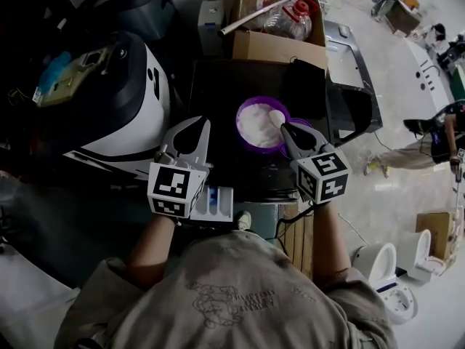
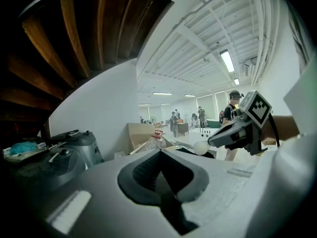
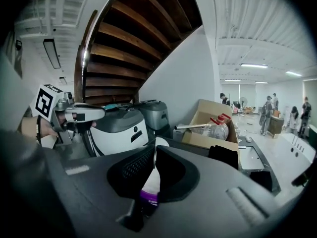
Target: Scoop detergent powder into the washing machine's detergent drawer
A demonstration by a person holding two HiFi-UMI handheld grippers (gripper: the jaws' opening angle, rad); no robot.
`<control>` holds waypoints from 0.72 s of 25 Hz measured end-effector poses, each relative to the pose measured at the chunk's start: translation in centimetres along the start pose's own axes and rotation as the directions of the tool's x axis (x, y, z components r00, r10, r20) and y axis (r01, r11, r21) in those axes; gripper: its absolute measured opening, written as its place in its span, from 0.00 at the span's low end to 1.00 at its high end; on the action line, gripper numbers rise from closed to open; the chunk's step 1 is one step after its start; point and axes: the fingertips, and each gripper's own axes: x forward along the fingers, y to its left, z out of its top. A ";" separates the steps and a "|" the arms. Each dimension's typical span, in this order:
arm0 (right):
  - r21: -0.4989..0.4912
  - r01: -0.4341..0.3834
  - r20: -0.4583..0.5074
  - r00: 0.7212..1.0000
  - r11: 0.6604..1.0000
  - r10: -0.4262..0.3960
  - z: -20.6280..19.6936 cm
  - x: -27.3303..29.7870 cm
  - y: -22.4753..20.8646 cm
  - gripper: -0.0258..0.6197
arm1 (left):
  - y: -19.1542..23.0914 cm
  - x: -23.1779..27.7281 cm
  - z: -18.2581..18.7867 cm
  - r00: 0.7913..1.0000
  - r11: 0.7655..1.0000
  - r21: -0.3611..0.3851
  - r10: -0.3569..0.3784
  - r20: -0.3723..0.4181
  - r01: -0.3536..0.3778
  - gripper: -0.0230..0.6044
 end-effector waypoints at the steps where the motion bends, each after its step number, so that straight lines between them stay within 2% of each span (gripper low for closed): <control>1: -0.002 -0.011 -0.017 1.000 1.000 0.011 -0.2 0.4 0.2 0.10 | 0.0 -0.1 0.0 1.000 1.000 -0.005 -0.005 0.003 0.005 0.04; 5: 0.016 -0.064 -0.083 0.994 0.998 0.065 -0.9 2.1 1.0 0.10 | 0.2 0.0 -0.2 1.000 1.000 0.005 -0.020 0.005 0.020 0.04; 12: 0.020 -0.077 -0.226 0.971 0.997 0.080 -2.5 4.9 1.4 0.10 | 0.1 0.1 -1.8 0.997 0.998 -0.005 -0.067 -0.031 0.067 0.04; 18: -0.012 -0.112 -0.369 0.924 0.994 0.100 -4.6 6.2 2.6 0.10 | 0.0 0.3 -2.4 0.995 0.996 -0.008 -0.092 -0.035 0.092 0.04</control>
